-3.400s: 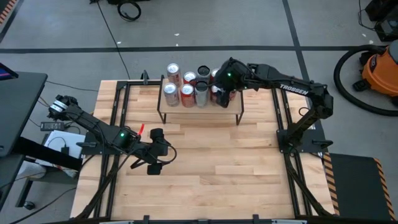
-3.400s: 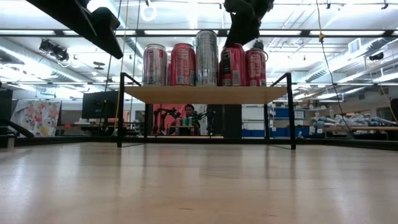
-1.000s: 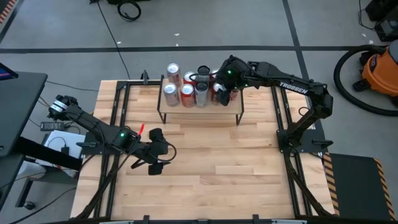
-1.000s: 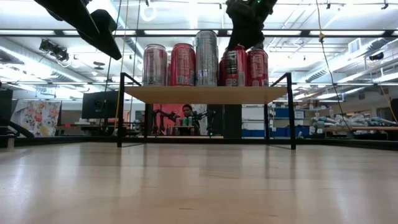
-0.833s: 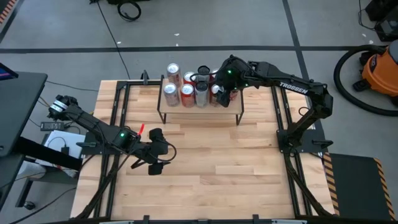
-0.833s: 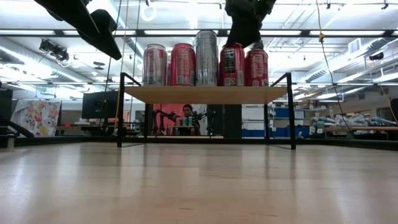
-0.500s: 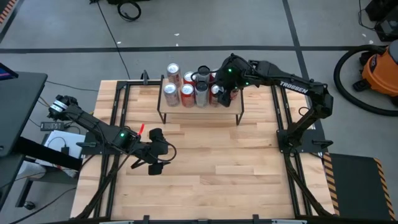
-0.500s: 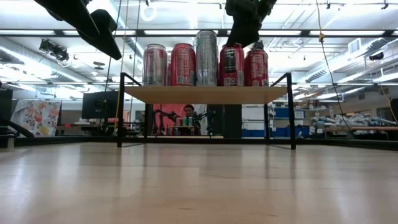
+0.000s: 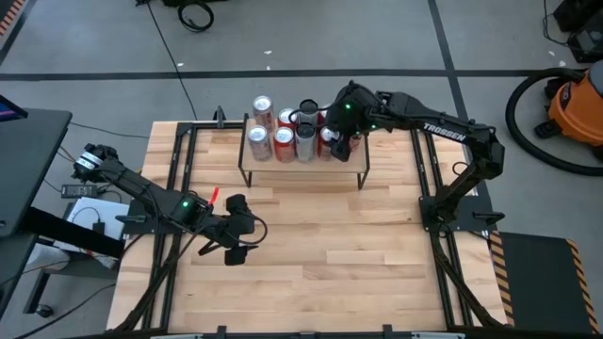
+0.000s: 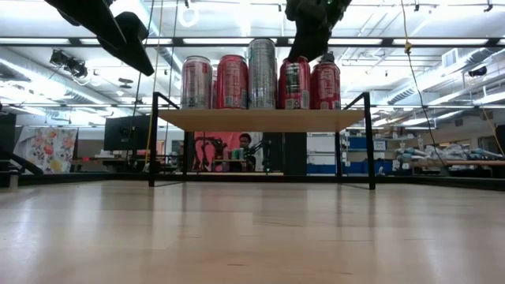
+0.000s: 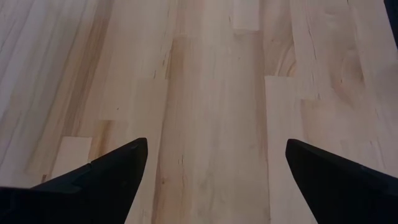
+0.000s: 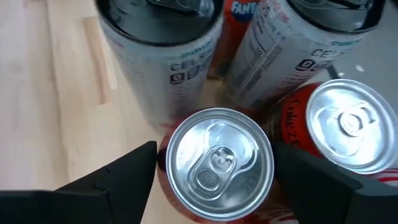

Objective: Place canned beverage on shelf
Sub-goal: Return to Home Position

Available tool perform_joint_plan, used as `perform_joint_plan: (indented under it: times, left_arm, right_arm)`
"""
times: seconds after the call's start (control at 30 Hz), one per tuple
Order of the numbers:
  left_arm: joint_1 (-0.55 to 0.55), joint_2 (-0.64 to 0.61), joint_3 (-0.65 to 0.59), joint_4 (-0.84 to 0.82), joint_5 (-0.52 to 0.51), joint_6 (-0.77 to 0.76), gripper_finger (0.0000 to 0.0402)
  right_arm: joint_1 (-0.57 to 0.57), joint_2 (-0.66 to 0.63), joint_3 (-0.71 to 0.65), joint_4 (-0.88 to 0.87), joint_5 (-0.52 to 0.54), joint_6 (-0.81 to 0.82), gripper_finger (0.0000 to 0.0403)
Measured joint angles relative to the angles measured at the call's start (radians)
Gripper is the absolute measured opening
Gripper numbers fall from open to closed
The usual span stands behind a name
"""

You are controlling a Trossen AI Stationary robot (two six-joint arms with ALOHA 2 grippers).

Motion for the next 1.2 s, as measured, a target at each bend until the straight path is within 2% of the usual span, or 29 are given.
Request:
perform_joint_plan:
  times: [0.1,0.33,0.57,0.63,0.83,1.03,1.2]
  left_arm:
    - [0.000,0.000,0.000,0.000,0.000,0.020,0.0393]
    - [-0.001,-0.044,0.011,0.030,-0.069,0.076,0.0393]
    - [-0.016,-0.077,-0.004,0.124,-0.240,0.175,0.0393]
    - [-0.032,-0.099,-0.025,0.158,-0.257,0.194,0.0393]
    - [-0.033,-0.181,-0.111,0.272,-0.280,0.211,0.0393]
    - [-0.028,-0.295,-0.164,0.291,-0.316,0.218,0.0393]
    - [-0.030,-0.379,-0.244,0.324,-0.348,0.202,0.0393]
  right_arm:
    - [0.007,-0.004,-0.001,0.016,0.040,-0.007,0.0335]
    - [0.008,-0.035,-0.001,0.042,0.039,0.000,0.0349]
    - [0.042,-0.121,-0.001,0.073,0.123,0.027,0.0350]
    - [0.070,-0.165,-0.030,0.125,0.129,0.031,0.0350]
    - [0.179,-0.308,-0.236,0.315,0.204,0.042,0.0350]
    - [0.302,-0.448,-0.488,0.545,0.290,0.083,0.0348]
    - [0.431,-0.543,-0.670,0.729,0.415,0.111,0.0348]
